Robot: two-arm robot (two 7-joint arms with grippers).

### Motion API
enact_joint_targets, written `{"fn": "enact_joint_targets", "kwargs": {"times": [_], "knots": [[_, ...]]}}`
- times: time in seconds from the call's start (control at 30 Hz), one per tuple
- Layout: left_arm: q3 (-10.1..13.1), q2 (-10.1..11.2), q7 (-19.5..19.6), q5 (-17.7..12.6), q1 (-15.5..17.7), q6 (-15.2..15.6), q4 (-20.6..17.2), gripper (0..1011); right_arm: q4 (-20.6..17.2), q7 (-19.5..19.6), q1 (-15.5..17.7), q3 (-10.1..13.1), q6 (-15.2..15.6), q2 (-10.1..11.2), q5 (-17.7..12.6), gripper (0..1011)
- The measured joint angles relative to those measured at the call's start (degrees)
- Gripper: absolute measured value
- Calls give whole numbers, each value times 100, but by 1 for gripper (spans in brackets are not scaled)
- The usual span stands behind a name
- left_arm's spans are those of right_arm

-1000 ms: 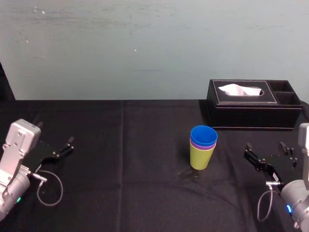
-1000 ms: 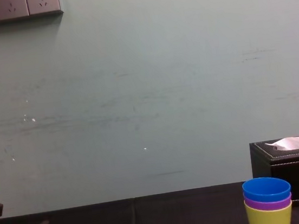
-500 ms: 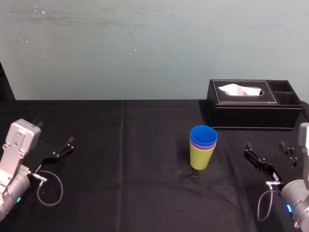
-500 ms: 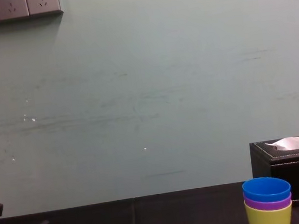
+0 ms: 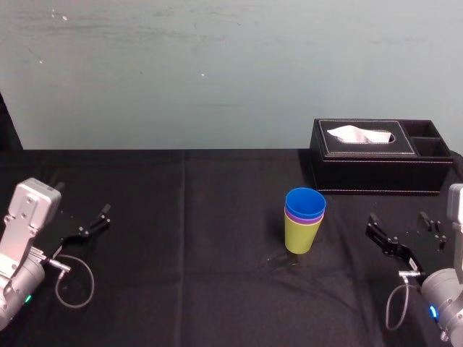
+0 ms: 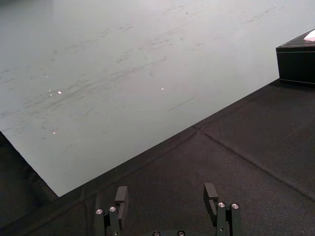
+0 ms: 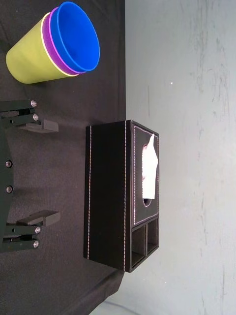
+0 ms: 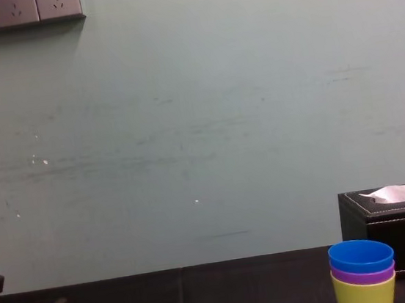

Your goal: Stack the three plastic cups sequentially using one hand.

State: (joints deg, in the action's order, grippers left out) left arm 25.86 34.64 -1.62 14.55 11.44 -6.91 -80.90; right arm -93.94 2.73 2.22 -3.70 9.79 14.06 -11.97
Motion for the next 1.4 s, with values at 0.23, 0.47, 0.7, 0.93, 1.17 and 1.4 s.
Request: {"fn": "enact_joint_targets", "kwargs": {"times": [0.23, 0.47, 0.7, 0.93, 1.17, 1.4], "knots": [[0, 0, 0, 0, 0, 0, 0, 1000, 0, 0, 0, 0, 1, 0, 0, 1004], [0, 0, 0, 0, 0, 0, 0, 1000, 0, -1, 0, 0, 1, 0, 0, 1004], [0, 0, 0, 0, 0, 0, 0, 1000, 0, 0, 0, 0, 1, 0, 0, 1004], [0, 0, 0, 0, 0, 0, 0, 1000, 0, 0, 0, 0, 1, 0, 0, 1004], [0, 0, 0, 0, 0, 0, 0, 1000, 0, -1, 0, 0, 1, 0, 0, 1004], [0, 0, 0, 0, 0, 0, 0, 1000, 0, 0, 0, 0, 1, 0, 0, 1004]]}}
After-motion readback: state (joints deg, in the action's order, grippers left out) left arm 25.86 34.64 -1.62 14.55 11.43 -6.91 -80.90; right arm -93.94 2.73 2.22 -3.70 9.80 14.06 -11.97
